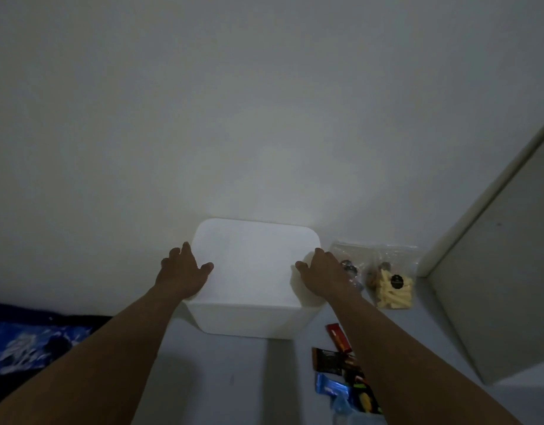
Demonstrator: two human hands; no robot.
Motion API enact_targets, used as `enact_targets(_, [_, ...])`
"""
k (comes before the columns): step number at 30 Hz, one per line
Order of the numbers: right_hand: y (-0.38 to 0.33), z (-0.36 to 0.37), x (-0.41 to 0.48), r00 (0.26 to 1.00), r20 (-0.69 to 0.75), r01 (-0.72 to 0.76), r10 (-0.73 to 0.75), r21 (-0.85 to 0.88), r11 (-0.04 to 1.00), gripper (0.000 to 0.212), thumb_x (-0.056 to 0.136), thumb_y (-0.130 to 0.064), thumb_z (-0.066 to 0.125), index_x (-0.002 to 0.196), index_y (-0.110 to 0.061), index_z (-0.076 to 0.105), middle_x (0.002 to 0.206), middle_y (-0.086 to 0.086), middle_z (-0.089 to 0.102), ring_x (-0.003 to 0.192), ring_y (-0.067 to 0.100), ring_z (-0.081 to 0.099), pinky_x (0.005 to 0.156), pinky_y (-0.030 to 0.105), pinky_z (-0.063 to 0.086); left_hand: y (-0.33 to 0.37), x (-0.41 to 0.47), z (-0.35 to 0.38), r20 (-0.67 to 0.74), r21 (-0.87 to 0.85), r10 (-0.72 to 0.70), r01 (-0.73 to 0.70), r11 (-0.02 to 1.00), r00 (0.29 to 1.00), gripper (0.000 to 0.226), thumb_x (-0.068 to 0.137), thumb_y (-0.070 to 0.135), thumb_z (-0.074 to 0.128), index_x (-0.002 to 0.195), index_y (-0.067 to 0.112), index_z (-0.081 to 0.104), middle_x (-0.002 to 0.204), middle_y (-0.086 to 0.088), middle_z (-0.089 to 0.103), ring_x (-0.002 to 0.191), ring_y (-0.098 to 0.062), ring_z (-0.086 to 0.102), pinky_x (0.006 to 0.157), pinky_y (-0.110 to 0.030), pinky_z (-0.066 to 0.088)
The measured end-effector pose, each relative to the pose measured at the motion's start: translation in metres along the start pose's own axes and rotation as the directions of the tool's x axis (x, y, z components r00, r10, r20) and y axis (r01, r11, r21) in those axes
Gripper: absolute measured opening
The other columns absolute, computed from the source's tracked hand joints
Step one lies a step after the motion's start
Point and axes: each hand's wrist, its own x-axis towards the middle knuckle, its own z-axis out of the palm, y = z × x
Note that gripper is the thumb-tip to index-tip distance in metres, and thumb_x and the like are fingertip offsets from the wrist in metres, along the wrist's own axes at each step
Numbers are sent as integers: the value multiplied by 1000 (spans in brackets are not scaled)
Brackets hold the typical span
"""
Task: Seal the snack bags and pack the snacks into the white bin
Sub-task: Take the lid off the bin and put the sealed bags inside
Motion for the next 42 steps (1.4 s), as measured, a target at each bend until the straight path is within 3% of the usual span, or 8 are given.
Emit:
enact_targets(3, [6,8,8,999,-23,-45,46,17,999,59,94,-43,50,137,-3,39,134,20,48,123,39,50,97,43,44,-8,10,7,95,-100,-46,56,993,994,98,89,56,57,155,5,6,155,-19,29,139,-37,35,112,-43,35])
enact_targets(8, [17,21,24,991,-33,-124,132,167,978,78,86,-55,58,136,3,40,132,22,53,122,38,53,98,41,47,-16,29,16,132,-308,-61,99,946,989,86,83,55,65,148,10,31,143,-13,50,126,-36,50,103,-42,43])
enact_targets(12, [21,32,30,982,-32,-168,188,327,930,71,82,-55,60,129,-3,49,124,16,60,112,33,60,83,33,47,-8,37,16,78,-405,-66,92,910,995,75,81,42,73,141,12,39,130,-12,58,113,-35,56,88,-37,46])
enact_targets(18, [21,40,28,977,-104,-126,186,425,897,58,77,-52,61,115,-8,57,106,8,65,93,27,64,69,29,47,3,20,29,-119,-305,-113,72,949,986,76,85,64,56,141,16,38,128,-12,60,114,-37,58,92,-43,46])
enact_targets(22, [31,49,28,976,-123,-108,181,449,887,56,69,-63,56,98,-15,65,94,1,69,78,17,68,66,33,58,2,17,29,-158,-319,-102,47,947,982,72,82,67,56,135,19,45,124,-8,62,112,-34,59,89,-43,47])
enact_targets(30, [17,33,17,959,-248,1,137,488,873,57,83,-44,67,127,-12,49,120,4,52,108,24,53,86,35,46,6,18,27,-222,-286,-148,80,955,964,75,80,65,60,136,17,51,140,-9,37,129,-34,38,103,-52,41])
enact_targets(34, [16,34,17,952,-282,2,122,403,915,60,84,-49,63,128,-12,51,121,8,51,116,28,48,96,45,46,7,17,25,-276,-244,-147,79,966,950,77,79,68,59,137,19,49,132,-14,45,124,-37,41,103,-51,39])
enact_targets(42, [6,21,12,947,-297,17,121,423,906,55,82,-51,65,121,-14,56,113,8,62,105,29,60,86,40,52,9,17,5,-183,-388,-142,61,920,973,86,76,70,62,147,30,35,128,-17,48,115,-39,54,97,-49,46])
